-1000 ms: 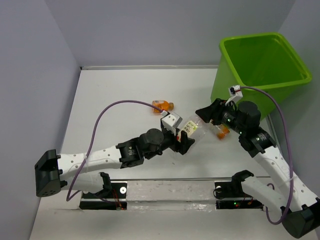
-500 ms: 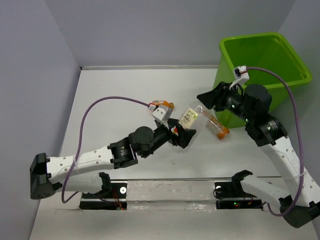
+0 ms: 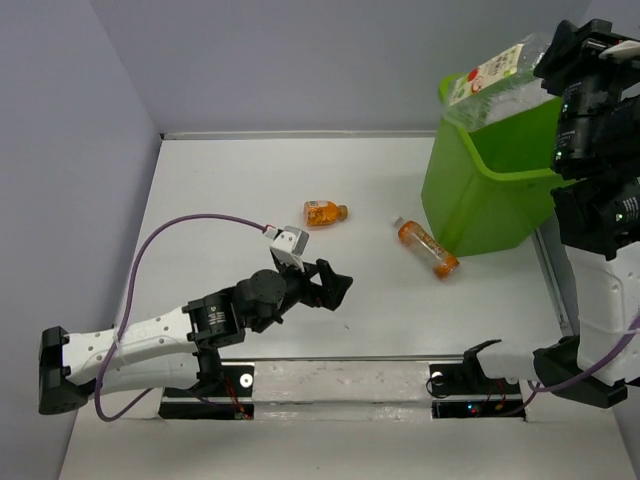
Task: Put the plastic bottles in the bin
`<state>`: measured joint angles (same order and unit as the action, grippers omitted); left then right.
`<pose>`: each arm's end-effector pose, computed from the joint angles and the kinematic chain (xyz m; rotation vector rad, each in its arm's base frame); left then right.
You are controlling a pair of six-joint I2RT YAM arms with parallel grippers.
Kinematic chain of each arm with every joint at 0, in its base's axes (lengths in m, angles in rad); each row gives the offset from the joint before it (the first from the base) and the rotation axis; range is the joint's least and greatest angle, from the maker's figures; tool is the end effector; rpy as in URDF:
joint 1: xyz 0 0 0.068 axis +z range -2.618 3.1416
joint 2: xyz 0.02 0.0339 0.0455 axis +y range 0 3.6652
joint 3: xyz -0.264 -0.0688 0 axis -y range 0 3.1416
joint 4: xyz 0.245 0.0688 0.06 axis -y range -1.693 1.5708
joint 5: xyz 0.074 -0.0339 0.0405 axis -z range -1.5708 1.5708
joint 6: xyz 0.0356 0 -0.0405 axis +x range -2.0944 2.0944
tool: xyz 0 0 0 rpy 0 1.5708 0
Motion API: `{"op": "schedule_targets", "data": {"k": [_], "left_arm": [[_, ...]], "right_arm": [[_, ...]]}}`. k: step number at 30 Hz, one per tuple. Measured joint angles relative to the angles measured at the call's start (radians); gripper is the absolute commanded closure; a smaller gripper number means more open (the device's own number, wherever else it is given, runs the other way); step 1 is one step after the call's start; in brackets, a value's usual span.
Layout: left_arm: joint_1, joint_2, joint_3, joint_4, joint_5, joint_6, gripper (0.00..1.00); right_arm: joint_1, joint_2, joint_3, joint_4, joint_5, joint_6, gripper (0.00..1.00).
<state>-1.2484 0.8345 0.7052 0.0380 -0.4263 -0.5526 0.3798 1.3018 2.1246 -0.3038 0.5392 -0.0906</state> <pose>0.0771 -0.1844 0.3273 0.2673 1.7349 -1.0001 0.1584 0.0436 0.6403 0.2348 1.1065 -0.0257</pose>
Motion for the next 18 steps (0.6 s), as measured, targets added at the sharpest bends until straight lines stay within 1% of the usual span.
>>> {"op": "schedule_targets", "data": {"k": [2, 3, 4, 5, 6, 7, 8, 9, 11, 15, 16, 18], "left_arm": [[0.0, -0.02, -0.025, -0.045, -0.01, -0.023, 0.01], [0.0, -0.032, -0.032, -0.069, -0.015, -0.034, 0.01], [0.0, -0.047, -0.038, -0.092, -0.027, -0.051, 0.01], [0.0, -0.062, -0.04, -0.115, -0.042, -0.065, 0.01], [0.0, -0.072, -0.04, -0.14, -0.066, -0.092, 0.01], [0.0, -0.084, -0.04, -0.167, -0.088, -0.119, 0.01], [0.0, -0.09, -0.04, -0.195, -0.111, -0.15, 0.01], [0.0, -0.097, -0.04, -0.231, -0.137, -0.185, 0.01], [0.0, -0.098, -0.04, -0.284, -0.181, -0.238, 0.01], [0.006, -0.091, -0.042, -0.364, -0.252, -0.337, 0.01], [0.015, -0.085, -0.042, -0.372, -0.265, -0.354, 0.01], [0.035, -0.064, -0.042, -0.374, -0.276, -0.369, 0.01]], "right_arm": [[-0.029, -0.008, -0.061, 0.069, 0.091, -0.126, 1.0], [-0.045, -0.008, -0.084, 0.096, 0.119, -0.163, 1.0], [-0.071, -0.005, -0.112, 0.121, 0.143, -0.203, 0.97], [-0.1, -0.003, -0.135, 0.136, 0.164, -0.228, 0.86], [-0.114, 0.004, -0.148, 0.146, 0.176, -0.248, 0.5], [-0.134, 0.024, -0.166, 0.158, 0.192, -0.271, 0.31], [-0.146, 0.045, -0.175, 0.163, 0.204, -0.293, 0.15], [-0.152, 0.074, -0.178, 0.163, 0.215, -0.323, 0.01], [-0.153, 0.124, -0.165, 0.143, 0.219, -0.322, 0.0], [-0.134, 0.188, -0.116, 0.005, 0.145, -0.278, 0.01], [-0.115, 0.189, -0.108, -0.034, 0.129, -0.27, 0.02], [-0.036, 0.183, -0.091, -0.097, 0.081, -0.257, 0.05]]}}
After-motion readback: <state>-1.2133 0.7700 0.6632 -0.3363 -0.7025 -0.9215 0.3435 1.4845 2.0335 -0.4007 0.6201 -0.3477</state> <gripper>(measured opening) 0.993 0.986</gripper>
